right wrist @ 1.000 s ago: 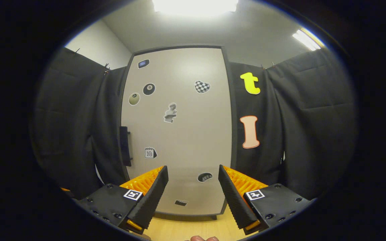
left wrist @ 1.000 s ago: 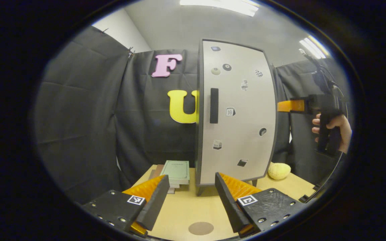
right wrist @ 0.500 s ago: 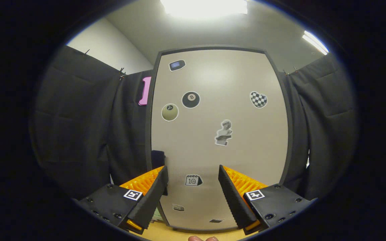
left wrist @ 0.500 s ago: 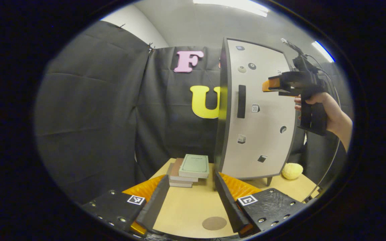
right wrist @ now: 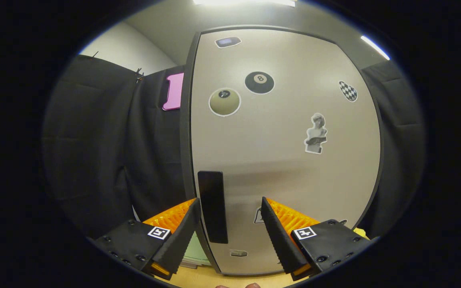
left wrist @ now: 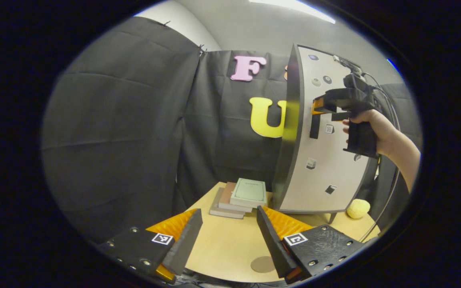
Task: Open the cabinet door with the right hand, grasp the bottle in the cabinet with the left hand and place it on the coaster, then close the cabinet door with the right hand.
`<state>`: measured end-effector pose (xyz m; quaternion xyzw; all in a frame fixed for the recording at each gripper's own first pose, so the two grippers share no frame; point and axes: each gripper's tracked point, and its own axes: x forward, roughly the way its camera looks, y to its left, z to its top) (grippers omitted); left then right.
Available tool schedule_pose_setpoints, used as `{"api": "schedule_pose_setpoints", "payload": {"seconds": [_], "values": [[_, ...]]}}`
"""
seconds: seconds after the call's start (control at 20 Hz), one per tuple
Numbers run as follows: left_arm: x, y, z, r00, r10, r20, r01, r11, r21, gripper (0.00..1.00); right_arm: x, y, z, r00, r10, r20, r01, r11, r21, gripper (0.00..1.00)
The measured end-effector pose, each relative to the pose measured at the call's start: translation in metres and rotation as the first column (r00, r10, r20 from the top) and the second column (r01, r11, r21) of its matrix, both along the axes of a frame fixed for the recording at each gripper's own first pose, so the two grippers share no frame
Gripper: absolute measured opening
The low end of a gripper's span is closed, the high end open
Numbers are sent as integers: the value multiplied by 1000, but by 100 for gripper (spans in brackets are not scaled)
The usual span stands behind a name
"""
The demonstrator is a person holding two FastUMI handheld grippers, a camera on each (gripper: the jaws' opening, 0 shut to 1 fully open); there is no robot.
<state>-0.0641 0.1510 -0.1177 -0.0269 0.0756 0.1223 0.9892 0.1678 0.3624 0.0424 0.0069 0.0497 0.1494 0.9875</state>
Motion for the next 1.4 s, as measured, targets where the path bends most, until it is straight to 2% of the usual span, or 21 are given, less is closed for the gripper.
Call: {"api": "schedule_pose_setpoints", "payload": {"seconds": [0.15,0.25,0.3,0.35,0.4,0.5,0.55,0.6,0.7,0.75,0.8,0.85,0.9,0.95,1.0,1.4], "values": [[-4,7,2,1000,16,8,-16,1000,7,82,7,7,-4,1000,-26,-14,25,1000,-4,95],[-8,10,5,999,29,16,-29,999,16,82,11,13,-7,999,-40,-27,40,999,-5,82],[-8,11,6,999,34,17,-34,999,16,82,11,16,-9,999,-40,-37,40,999,-8,72],[-7,11,5,999,37,16,-37,999,13,82,12,19,-12,998,-42,-50,42,999,-16,71],[-8,11,6,999,39,17,-39,999,12,84,13,21,-16,997,-46,-67,45,999,-22,54],[-10,13,9,999,43,26,-43,999,13,85,14,21,-23,993,-62,-104,59,998,-33,43],[-12,13,11,999,44,32,-45,999,16,82,15,22,-23,993,-71,-96,68,997,-33,47],[-13,14,13,998,45,36,-46,999,21,85,15,21,-23,992,-70,-102,66,997,-41,36],[-16,12,13,998,42,42,-44,999,26,85,14,22,-23,994,-66,-91,61,996,-65,33],[-18,10,14,998,38,44,-40,999,24,82,13,22,-24,994,-59,-91,53,996,-72,33],[-20,8,15,998,34,46,-35,999,22,82,13,22,-23,996,-46,-81,41,997,-62,27],[-21,7,17,998,31,51,-32,999,21,82,13,23,-24,996,-23,-83,18,998,-54,27],[-20,4,18,998,27,56,-28,999,23,85,12,23,-23,997,1,-78,-5,999,-44,20],[-19,1,19,998,22,59,-24,999,23,85,12,23,-24,996,21,-89,-25,999,-39,20],[-16,-3,19,998,14,59,-16,1000,21,82,9,23,-23,995,39,-88,-43,998,-44,14],[9,-43,27,996,-63,65,61,998,31,82,-34,15,-14,984,150,-90,-154,987,-34,14]]}}
